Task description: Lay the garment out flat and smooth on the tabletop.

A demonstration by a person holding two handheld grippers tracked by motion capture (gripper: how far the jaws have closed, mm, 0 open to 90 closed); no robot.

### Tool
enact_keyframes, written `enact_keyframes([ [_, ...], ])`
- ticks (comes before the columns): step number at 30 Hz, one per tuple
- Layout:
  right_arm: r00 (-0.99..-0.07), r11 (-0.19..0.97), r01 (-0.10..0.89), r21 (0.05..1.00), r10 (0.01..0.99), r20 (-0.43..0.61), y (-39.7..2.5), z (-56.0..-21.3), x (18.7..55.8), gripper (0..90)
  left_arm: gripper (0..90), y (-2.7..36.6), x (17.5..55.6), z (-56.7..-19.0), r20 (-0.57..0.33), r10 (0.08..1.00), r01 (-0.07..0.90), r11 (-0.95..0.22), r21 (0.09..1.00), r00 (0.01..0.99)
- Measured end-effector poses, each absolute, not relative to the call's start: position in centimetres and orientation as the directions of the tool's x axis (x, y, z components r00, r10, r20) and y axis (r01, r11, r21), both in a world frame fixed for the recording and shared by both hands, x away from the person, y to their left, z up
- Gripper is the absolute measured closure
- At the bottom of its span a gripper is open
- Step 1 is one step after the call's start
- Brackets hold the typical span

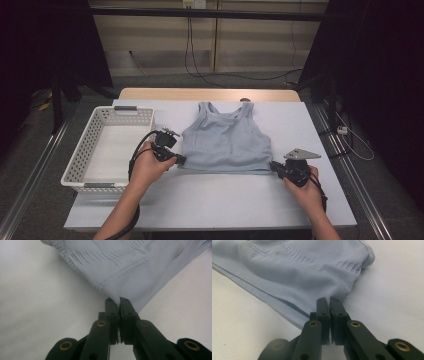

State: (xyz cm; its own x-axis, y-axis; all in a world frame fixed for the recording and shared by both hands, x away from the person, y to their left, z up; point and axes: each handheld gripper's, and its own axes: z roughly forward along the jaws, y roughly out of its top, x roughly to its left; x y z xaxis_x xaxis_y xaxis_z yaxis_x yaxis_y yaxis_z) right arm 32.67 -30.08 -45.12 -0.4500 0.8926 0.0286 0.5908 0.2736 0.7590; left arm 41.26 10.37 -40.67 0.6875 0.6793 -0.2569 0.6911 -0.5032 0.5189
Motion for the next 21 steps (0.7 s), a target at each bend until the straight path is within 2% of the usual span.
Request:
enact_keyframes([
  [21,-0.471,0.287,0.579,0.763,0.882,0.026,-29.56,-44.92,33.20,87.8,86.6,11.00,40.59,-40.35,-0.264,0.688,0.701,-0.492,0.516,0.677],
])
